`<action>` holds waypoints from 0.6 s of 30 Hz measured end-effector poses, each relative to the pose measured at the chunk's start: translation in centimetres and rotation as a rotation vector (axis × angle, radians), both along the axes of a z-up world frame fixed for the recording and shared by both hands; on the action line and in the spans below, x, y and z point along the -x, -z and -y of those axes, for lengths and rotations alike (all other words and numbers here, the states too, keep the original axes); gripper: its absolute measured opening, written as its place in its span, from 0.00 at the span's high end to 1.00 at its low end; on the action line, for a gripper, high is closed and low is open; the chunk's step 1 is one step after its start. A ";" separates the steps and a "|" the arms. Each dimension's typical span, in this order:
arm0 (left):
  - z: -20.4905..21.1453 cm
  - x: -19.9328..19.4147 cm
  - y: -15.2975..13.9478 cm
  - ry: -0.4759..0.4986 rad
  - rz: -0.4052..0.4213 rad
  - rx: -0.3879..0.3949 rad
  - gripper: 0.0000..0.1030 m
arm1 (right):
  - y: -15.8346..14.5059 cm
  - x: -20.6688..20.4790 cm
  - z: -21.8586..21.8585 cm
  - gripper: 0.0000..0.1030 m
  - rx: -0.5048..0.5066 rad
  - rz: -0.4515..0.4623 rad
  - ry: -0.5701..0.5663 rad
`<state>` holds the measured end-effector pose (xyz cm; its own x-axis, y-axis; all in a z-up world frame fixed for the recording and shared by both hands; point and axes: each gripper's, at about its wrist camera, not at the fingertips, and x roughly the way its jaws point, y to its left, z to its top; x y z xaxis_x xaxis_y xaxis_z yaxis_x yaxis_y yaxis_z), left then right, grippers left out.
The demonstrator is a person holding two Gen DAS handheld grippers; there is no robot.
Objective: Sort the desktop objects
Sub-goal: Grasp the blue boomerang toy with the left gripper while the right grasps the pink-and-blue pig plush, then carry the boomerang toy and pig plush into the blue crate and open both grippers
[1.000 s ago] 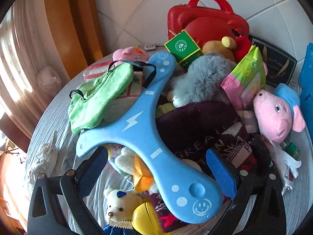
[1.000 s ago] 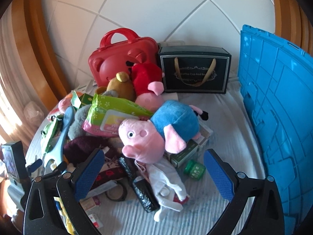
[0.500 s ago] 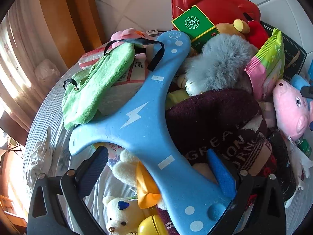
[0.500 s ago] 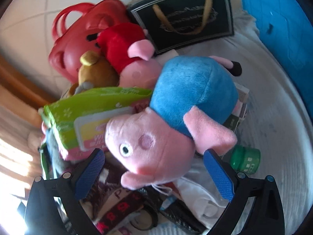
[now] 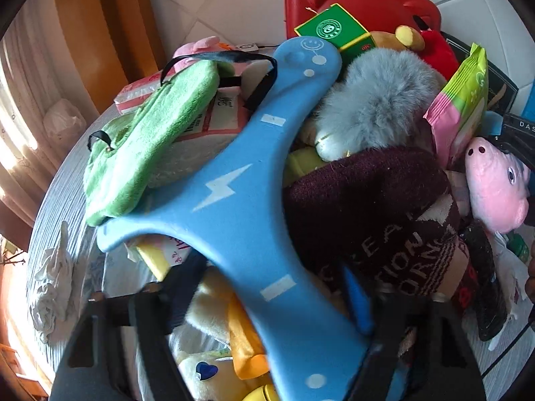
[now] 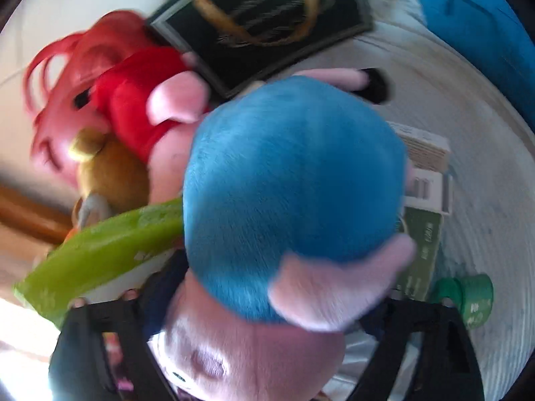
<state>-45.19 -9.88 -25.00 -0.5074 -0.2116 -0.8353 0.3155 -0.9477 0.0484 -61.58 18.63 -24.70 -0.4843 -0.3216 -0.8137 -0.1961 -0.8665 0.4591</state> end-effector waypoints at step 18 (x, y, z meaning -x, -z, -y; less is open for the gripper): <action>2.9 -6.7 -2.9 0.149 -0.108 -0.044 0.68 | -4.9 -7.9 0.9 0.28 -0.112 -0.190 -0.232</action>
<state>-38.50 -12.80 -22.06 -0.6178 -0.0916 -0.7810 0.1726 -0.9848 -0.0211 -53.69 17.70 -19.84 -0.5554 -0.3550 -0.7520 0.0930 -0.9251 0.3681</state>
